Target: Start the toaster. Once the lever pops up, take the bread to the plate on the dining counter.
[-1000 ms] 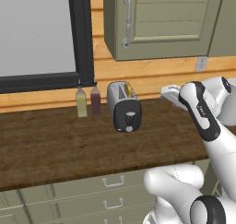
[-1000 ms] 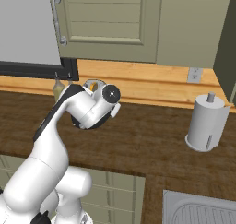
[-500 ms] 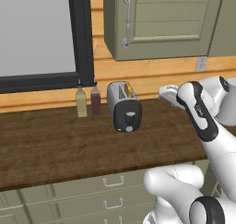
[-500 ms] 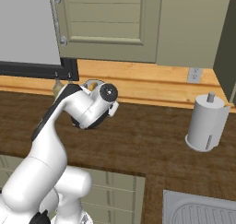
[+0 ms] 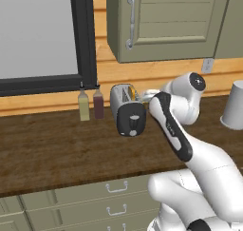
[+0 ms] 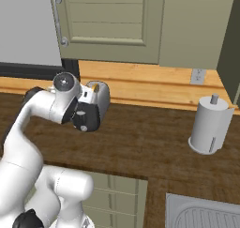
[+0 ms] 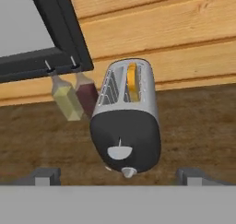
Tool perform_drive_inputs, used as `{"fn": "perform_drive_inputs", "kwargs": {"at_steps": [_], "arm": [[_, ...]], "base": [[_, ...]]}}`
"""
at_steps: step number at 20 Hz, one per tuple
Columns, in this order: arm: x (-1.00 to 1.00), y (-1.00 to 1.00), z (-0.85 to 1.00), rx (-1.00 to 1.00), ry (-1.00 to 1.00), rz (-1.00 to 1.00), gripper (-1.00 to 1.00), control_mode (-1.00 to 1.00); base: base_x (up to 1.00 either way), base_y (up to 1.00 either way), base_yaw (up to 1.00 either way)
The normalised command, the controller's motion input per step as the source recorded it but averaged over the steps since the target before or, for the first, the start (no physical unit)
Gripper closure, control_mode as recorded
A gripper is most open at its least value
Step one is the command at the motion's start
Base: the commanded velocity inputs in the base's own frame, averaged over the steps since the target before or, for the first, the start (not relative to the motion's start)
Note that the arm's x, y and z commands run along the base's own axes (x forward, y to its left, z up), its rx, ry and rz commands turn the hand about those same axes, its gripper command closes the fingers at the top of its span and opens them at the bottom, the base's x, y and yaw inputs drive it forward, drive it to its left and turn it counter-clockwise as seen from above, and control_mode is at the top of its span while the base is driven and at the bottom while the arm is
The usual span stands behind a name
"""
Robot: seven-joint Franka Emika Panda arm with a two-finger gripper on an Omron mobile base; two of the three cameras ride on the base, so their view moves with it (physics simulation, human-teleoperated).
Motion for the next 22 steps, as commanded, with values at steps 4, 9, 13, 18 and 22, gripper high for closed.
{"fn": "perform_drive_inputs", "kwargs": {"at_steps": [4, 9, 13, 18, 22], "arm": [[0.18, 0.32, 0.00, -0.36, -0.03, 0.00, -1.00, -1.00], [0.19, -0.05, 0.00, -0.13, 0.00, -0.08, -1.00, -1.00], [0.24, -0.08, 0.00, 0.00, 0.03, -0.12, -1.00, -1.00], [0.34, 0.00, 0.00, 0.02, 0.00, -0.08, -1.00, -1.00], [0.27, 0.00, -0.03, 0.00, -0.20, -0.05, -1.00, -1.00]], "base": [[0.00, 0.00, 0.00], [0.00, 0.00, 0.00], [0.00, 0.00, 0.00], [0.00, 0.00, 0.00], [0.00, 0.00, 0.00]]}}
